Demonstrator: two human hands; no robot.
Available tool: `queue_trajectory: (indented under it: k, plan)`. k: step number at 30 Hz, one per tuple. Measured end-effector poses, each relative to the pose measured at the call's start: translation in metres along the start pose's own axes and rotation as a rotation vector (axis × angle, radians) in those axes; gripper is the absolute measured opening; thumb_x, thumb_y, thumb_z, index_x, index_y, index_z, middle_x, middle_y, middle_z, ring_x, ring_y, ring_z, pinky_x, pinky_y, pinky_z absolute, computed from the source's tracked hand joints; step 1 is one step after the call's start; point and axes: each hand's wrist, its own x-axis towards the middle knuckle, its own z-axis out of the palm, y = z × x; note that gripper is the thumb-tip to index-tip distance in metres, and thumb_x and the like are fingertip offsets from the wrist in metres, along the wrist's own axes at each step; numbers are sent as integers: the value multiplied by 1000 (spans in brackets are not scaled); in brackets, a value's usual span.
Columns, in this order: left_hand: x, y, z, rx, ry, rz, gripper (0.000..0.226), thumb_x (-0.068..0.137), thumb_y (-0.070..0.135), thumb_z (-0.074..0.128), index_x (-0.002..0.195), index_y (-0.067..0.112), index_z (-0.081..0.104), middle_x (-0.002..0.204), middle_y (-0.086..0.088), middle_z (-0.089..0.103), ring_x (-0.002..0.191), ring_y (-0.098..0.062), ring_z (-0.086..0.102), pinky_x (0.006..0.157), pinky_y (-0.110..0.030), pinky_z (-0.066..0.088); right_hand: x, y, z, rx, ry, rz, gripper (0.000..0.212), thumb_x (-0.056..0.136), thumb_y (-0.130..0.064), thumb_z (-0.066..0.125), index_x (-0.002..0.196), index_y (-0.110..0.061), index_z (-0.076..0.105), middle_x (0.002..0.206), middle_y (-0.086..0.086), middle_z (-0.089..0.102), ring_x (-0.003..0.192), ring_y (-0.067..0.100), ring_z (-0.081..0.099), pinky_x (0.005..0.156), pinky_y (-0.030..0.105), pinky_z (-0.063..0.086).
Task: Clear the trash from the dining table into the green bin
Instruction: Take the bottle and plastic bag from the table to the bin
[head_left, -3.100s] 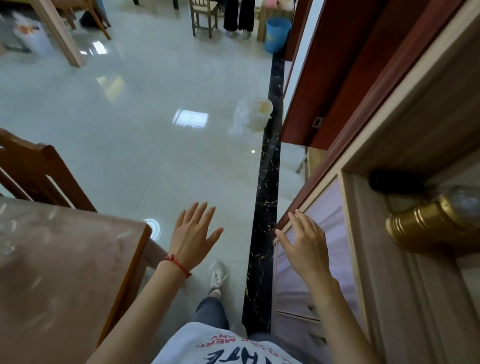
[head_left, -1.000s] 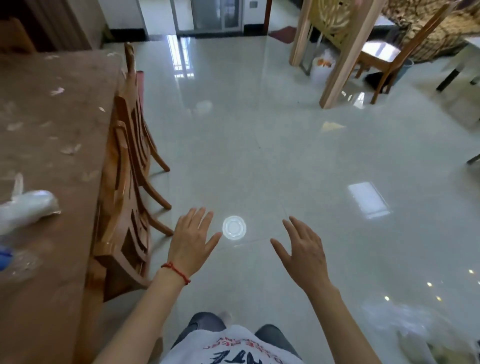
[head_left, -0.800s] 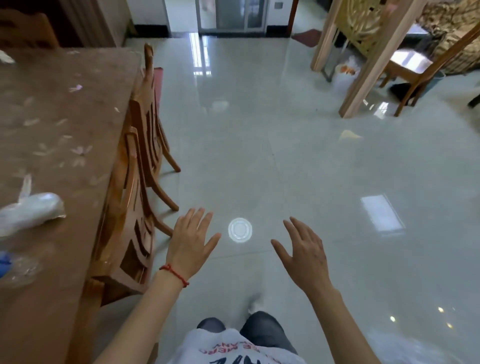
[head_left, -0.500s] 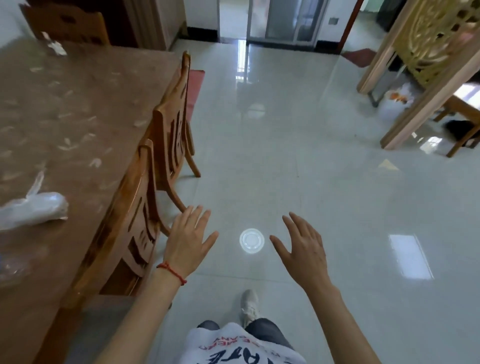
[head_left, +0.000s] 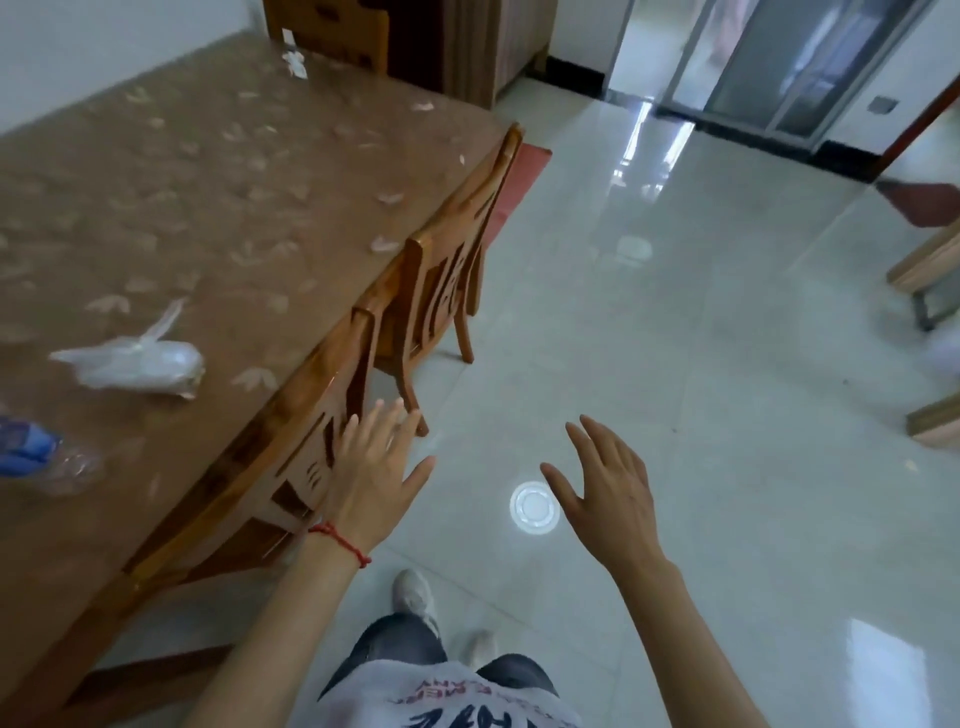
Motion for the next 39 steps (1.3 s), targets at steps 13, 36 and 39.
queue_trajectory:
  k: [13,36,39]
  plan:
    - [41,-91,-41,55,90,-267,68,93,53,11,123,8,53,128,-17,56,120,-35,50,99,-55,37,140,-114,37,45,-98,-339,59,87,-53,35,126,-13,52,131,10,56,122,30,52,99,43,40]
    - [6,-188,-55,-60,212,-1073,75,90,58,9,125,8,51,130,-17,54,123,-34,48,101,-54,38,259,-297,113,163,-519,-1019,68,86,-63,25,138,-22,38,149,1,34,136,21,33,110,40,24]
    - [0,-191,-54,-120,283,-1166,83,85,66,3,131,11,46,138,-14,47,131,-30,39,108,-47,25,266,-310,119,168,-567,-1078,67,86,-62,27,139,-22,36,150,1,33,137,19,30,111,38,23]
